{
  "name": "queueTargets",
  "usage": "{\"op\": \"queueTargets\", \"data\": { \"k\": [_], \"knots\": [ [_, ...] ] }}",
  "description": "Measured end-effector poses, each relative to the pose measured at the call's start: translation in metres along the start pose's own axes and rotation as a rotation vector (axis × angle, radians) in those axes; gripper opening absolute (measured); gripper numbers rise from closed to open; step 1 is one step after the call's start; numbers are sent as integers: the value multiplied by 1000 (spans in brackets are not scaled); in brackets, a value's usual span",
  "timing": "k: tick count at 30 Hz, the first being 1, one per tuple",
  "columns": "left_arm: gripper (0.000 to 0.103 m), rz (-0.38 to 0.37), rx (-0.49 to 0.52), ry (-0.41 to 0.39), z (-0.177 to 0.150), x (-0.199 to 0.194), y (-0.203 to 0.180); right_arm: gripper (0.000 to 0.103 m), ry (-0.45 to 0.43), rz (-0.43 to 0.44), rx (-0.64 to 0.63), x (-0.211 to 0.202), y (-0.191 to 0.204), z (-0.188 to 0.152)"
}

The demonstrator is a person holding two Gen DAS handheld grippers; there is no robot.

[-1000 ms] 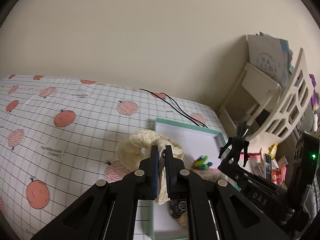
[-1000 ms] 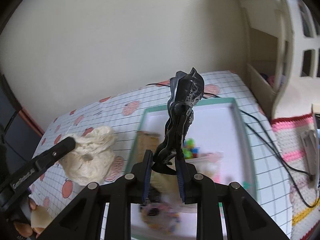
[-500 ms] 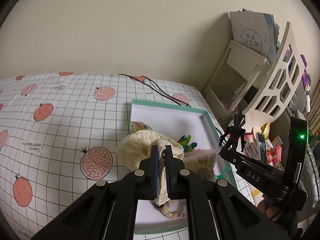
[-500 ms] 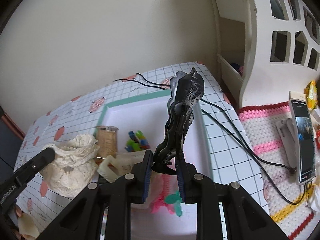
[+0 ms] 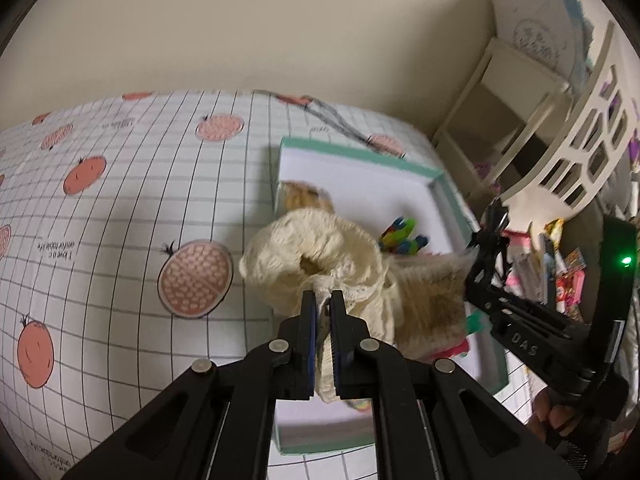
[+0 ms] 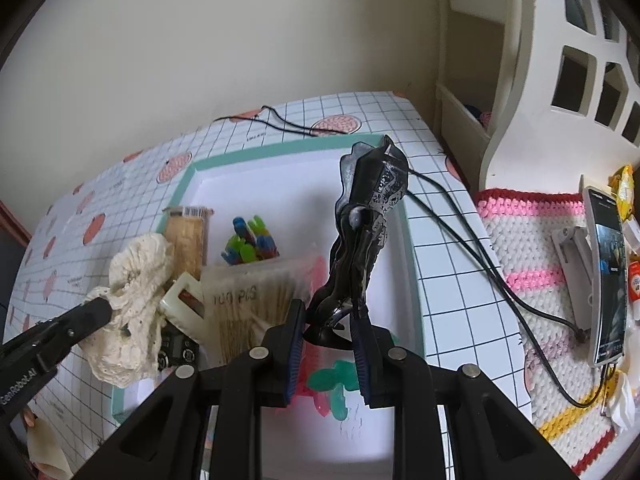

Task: Organize objects
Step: 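Carry the scrunchie with the left tool while the right tool carries the black figure over the tray, then open the right tool to release the figure while the left tool drops the scrunchie in the tray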

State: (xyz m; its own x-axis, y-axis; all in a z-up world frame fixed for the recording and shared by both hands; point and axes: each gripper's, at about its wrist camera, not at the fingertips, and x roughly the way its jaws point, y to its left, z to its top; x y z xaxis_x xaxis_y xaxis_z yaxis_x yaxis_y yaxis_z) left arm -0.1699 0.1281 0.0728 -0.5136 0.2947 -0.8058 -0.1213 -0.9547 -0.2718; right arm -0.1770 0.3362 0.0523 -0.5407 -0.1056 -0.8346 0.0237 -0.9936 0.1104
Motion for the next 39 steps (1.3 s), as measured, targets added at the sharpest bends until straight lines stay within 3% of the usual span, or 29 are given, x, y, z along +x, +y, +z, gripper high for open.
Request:
{"op": "queueTargets", "data": {
  "k": [8, 13, 15, 20, 29, 39],
  "knots": [
    [6, 28, -5, 69, -8, 13, 6, 24, 12, 1, 9, 2, -2, -1],
    [7, 23, -10, 71, -8, 14, 6, 26, 5, 3, 19, 1, -3, -1],
    [10, 23, -8, 66, -8, 12, 6, 27, 0, -1, 26, 0, -4, -1],
    [30, 9, -16, 46, -6, 7, 6, 30, -2, -6, 35, 0, -6, -1],
    [47, -1, -2, 3, -2, -3, 1, 34, -28, -12, 30, -6, -3, 0],
    [60, -10, -8, -56, 3, -16, 0, 50, -69, -1, 43, -16, 0, 3]
  ]
}}
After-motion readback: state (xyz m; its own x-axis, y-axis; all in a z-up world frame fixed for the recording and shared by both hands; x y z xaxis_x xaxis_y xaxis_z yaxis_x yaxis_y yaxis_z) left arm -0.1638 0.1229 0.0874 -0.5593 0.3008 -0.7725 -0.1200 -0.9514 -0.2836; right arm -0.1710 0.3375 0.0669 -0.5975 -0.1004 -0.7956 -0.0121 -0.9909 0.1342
